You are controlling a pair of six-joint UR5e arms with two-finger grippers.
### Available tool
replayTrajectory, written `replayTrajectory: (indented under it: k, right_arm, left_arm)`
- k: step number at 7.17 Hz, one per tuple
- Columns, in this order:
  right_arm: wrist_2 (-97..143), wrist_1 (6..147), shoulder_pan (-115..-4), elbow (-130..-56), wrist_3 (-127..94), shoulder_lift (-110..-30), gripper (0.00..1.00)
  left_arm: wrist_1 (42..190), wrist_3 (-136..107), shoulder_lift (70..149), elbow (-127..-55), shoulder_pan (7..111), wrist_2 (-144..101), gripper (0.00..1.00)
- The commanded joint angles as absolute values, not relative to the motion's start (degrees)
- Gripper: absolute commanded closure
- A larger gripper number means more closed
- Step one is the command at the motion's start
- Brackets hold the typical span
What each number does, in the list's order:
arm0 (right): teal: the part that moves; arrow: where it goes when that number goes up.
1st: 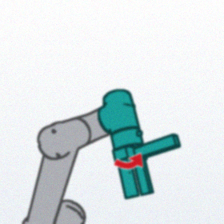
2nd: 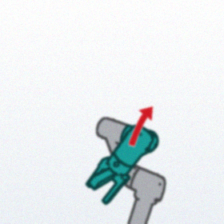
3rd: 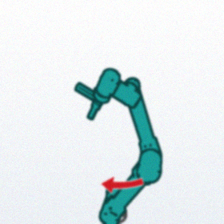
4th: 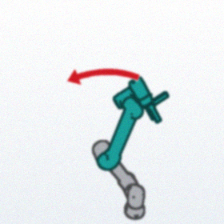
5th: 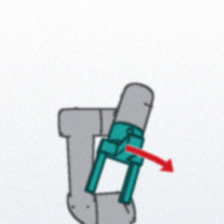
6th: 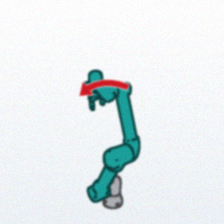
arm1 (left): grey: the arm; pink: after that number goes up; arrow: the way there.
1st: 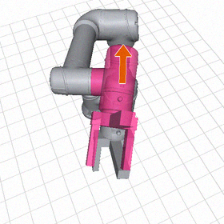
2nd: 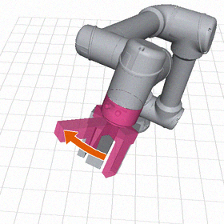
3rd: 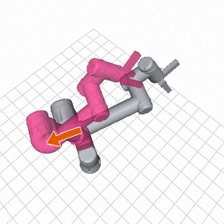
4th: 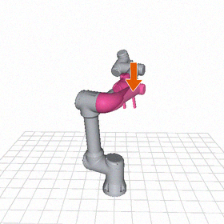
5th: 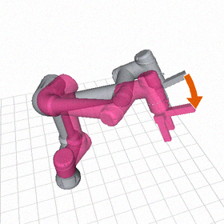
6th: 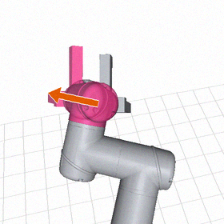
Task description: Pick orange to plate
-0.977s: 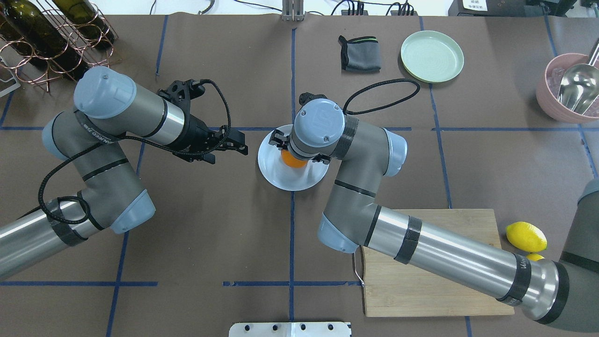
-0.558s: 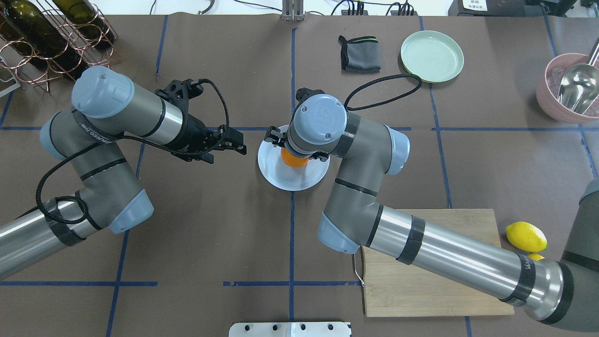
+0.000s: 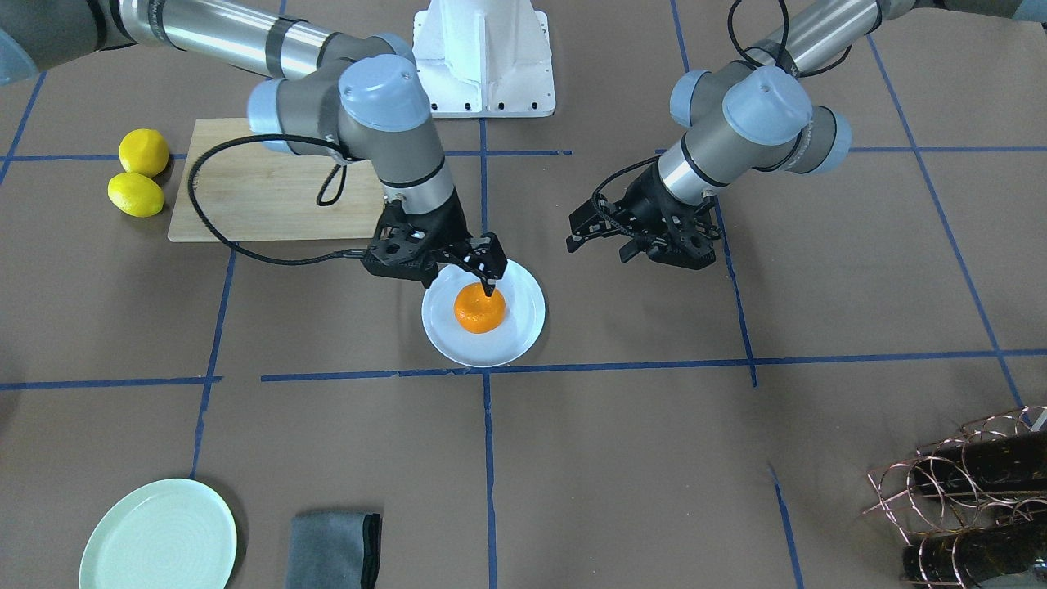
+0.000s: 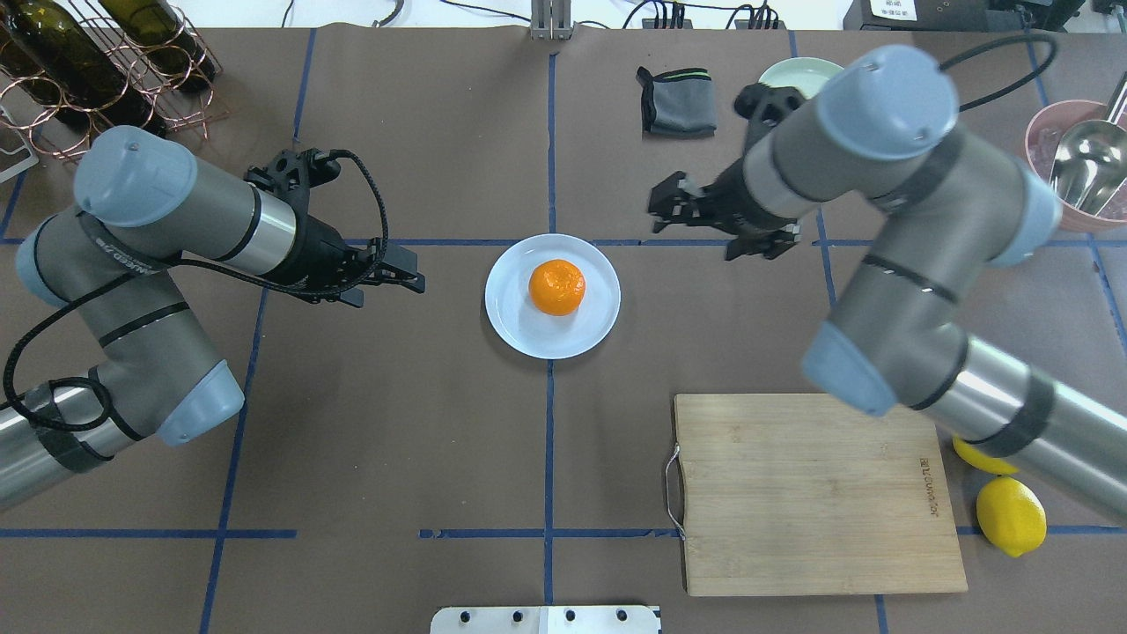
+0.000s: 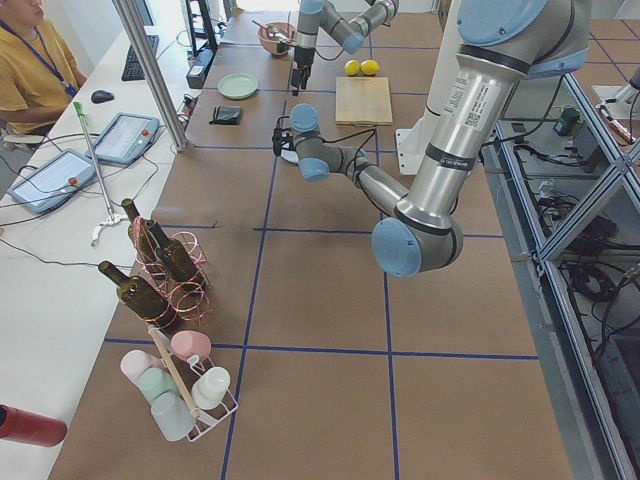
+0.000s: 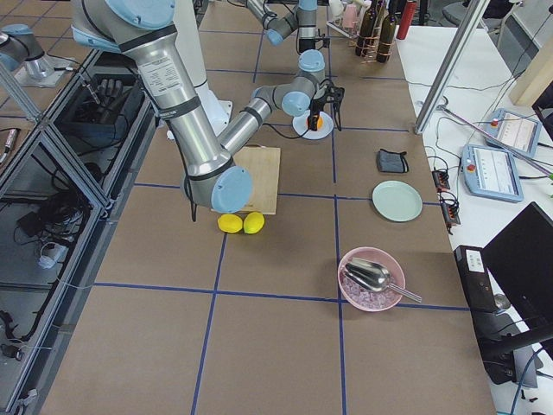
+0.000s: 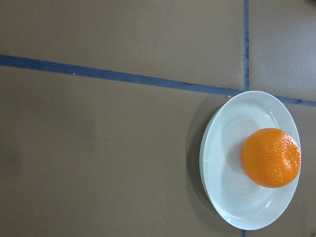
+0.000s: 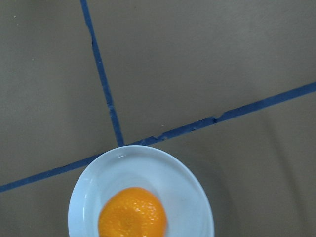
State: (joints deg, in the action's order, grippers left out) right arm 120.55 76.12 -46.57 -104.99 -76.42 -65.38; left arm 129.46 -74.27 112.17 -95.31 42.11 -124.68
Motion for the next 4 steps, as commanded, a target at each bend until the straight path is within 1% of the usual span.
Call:
replayTrajectory:
  k: [1, 3, 4]
  right_arm:
    - [133.5, 76.5, -62.7, -108.0, -52.2, -79.2, 0.00]
    - [134.2, 82.7, -72.0, -105.0, -27.8, -85.3, 0.00]
    - [133.6, 89.7, -76.2, -103.9, -14.7, -85.7, 0.00]
  left_arm:
    - [129.1, -63.8, 105.7, -98.2, 45.3, -125.1, 0.00]
    - [129.1, -45.3, 95.4, -101.3, 51.6, -126.6, 0.00]
    - [129.1, -34.8, 89.8, -102.4, 57.0, -129.6, 0.00]
